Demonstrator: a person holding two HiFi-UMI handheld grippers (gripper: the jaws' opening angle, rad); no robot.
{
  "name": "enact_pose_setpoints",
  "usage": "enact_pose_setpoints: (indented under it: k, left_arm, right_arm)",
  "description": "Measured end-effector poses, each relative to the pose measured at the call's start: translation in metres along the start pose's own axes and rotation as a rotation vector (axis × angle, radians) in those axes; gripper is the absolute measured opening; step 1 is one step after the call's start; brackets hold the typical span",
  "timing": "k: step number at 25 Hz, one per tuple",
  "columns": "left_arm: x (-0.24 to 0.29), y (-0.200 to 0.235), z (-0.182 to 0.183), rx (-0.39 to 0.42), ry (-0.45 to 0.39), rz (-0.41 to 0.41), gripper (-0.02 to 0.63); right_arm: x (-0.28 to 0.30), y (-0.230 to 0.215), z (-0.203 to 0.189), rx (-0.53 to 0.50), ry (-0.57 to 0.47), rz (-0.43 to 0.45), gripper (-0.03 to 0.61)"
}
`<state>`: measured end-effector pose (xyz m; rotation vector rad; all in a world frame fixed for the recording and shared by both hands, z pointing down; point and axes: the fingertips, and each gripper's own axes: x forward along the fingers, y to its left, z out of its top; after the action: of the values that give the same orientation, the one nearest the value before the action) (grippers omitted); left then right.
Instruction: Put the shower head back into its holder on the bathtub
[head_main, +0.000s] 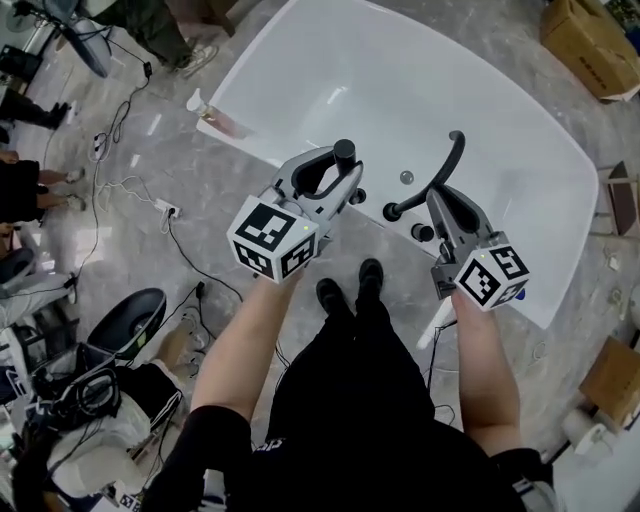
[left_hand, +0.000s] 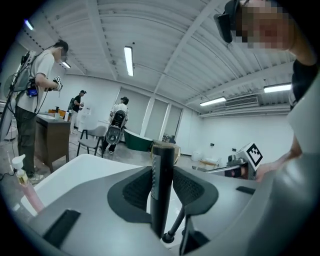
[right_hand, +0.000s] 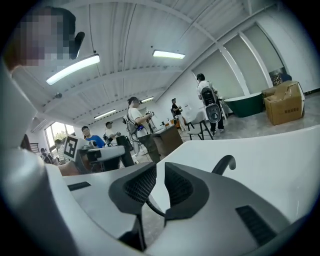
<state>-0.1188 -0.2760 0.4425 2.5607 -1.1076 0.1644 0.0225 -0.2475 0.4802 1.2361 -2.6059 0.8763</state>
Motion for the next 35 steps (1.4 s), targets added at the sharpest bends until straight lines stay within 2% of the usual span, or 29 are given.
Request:
enact_pose_setpoints:
  k: [10,17,25,35]
  left_arm:
    - [0.052,-0.015,-0.086,0.007,0.141,0.035,0.143]
    - [0.074,-0.006,-0.145,0.022,0.244,0.033,0.149]
    - [0.078,-0.011,-0.184,0.037,0.315,0.041,0.152]
    - [0.087,-0.01,-0.222,0.052,0.442,0.044,0.164]
  right_arm:
    - [-0.053,-0.033,-0.034,0.056,-0.032,0.003,0.061]
    - [-0.053,-0.045,-0.056,0.078,-0.02,-0.003,0.058]
    - [-0.068,-0.047,-0.076,0.103,-0.011,-0.01,0.055]
    - [-0.066,-0.036,-0.07,0.107,0.015,0.022,0.054]
